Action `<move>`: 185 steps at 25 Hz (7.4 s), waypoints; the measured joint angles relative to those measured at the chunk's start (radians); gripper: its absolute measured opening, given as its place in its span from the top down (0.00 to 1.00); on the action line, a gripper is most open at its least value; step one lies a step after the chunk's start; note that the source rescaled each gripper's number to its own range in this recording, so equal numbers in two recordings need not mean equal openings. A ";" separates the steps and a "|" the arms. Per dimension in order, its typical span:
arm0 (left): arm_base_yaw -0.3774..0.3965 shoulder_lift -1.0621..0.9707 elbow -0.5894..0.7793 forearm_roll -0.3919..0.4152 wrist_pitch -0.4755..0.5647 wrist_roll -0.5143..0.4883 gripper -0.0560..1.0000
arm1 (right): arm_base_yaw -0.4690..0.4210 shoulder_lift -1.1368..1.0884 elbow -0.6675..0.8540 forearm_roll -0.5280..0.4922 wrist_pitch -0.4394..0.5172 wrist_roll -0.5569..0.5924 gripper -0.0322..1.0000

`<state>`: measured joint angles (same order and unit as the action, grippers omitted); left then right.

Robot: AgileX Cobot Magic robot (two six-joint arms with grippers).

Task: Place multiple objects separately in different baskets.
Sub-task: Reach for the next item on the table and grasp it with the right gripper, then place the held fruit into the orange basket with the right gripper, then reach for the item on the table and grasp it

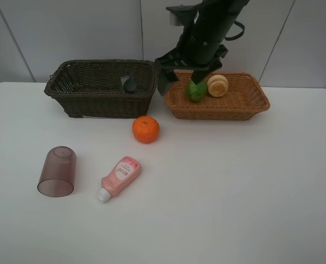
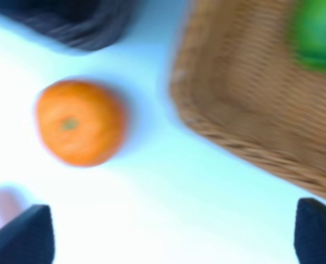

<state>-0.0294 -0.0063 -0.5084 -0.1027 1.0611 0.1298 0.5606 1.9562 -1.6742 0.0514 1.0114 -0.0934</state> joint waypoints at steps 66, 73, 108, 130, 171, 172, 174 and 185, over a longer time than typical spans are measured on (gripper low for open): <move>0.000 0.000 0.000 0.000 0.000 0.000 0.00 | 0.090 0.354 -0.010 0.046 -0.347 -0.419 0.38; 0.000 0.000 0.000 0.000 0.000 0.000 0.00 | 0.090 0.346 -0.010 0.060 -0.330 -0.405 0.38; 0.000 0.000 0.000 0.000 0.000 0.000 0.00 | -0.329 0.108 -0.010 -0.064 -0.163 0.173 0.38; 0.000 0.000 0.000 0.000 0.000 0.000 0.00 | -0.329 0.176 -0.010 -0.076 -0.261 0.173 0.02; 0.000 0.000 0.000 0.000 0.000 0.000 0.00 | -0.578 -1.917 1.126 -0.057 -0.068 0.130 0.02; 0.000 0.000 0.000 0.000 0.000 0.000 0.00 | -0.578 -1.938 1.126 -0.051 -0.069 0.130 0.02; 0.000 0.000 0.000 0.000 0.000 0.000 0.00 | -0.578 -1.957 1.126 -0.051 -0.069 0.130 0.02; 0.000 0.000 0.000 0.000 0.000 0.000 0.00 | -0.578 -1.960 1.150 -0.059 0.046 0.101 0.02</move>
<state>-0.0294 -0.0063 -0.5084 -0.1027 1.0611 0.1298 -0.0175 -0.0035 -0.5240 -0.0080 1.0576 0.0073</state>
